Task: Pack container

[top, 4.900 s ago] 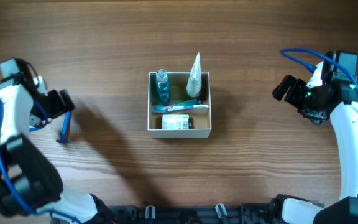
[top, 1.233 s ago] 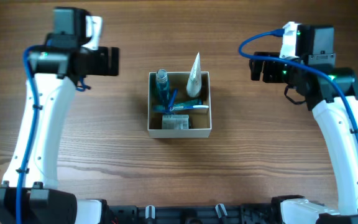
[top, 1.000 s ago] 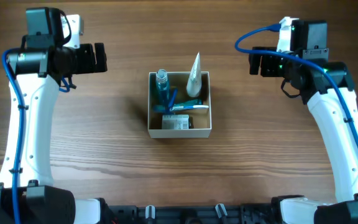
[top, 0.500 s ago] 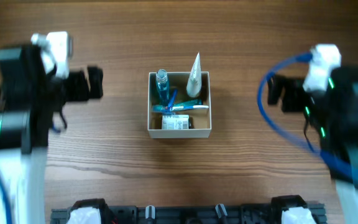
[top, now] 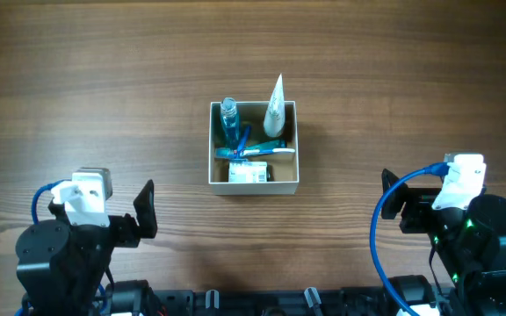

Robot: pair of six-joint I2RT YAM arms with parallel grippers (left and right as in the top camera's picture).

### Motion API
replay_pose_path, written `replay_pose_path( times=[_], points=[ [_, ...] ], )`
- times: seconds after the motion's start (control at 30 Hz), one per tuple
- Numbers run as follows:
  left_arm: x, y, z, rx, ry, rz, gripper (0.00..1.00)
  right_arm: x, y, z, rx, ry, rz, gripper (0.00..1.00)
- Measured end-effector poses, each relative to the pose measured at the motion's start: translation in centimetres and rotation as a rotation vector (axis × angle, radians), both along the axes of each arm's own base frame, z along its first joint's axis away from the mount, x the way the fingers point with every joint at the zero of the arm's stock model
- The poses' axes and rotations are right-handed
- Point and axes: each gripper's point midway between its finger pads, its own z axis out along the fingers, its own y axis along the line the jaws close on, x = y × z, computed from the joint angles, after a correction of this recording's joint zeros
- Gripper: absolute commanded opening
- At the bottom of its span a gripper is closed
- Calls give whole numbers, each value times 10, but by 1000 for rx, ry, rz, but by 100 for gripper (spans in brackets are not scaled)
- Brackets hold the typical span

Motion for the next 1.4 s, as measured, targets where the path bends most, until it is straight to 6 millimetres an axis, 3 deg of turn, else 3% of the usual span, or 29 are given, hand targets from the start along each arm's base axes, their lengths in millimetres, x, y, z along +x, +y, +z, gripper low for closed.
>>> replay_pose_path(
  times=[0.27, 0.5, 0.67, 0.8, 0.87, 0.97, 1.0, 1.07, 1.13, 1.27, 1.4],
  points=[
    [-14, -1, -22, -7, 106, 0, 100, 0, 0, 0, 3, 0, -2, 100],
    [-16, -1, -26, -8, 124, 0, 100, -3, 0, 2, 2, -9, -1, 100],
    [-17, -1, -26, -8, 128, 0, 100, -9, -1, 5, 14, -181, 2, 100],
    [-17, -1, -27, -8, 129, 0, 100, -8, 2, -28, 32, -281, 17, 100],
    [-17, -1, -27, -8, 129, 0, 100, -4, 4, -33, 46, -349, 24, 100],
    [-17, -1, -27, -8, 130, 0, 100, 6, 7, -27, 66, -456, 31, 100],
    [-17, -1, -27, -8, 130, 0, 100, 19, 10, -23, 79, -547, 44, 100],
    [-17, -1, -28, -8, 129, 0, 100, 26, 12, -7, 90, -698, 53, 100],
    [-17, -1, -28, -9, 131, 0, 100, 33, 13, -20, 92, -724, 57, 100],
    [-17, -1, -28, -8, 130, 0, 100, 44, 14, -88, 82, -562, 55, 100],
    [-17, -1, -28, -8, 130, 0, 100, 44, 14, -90, 85, -549, 51, 100]
  ],
)
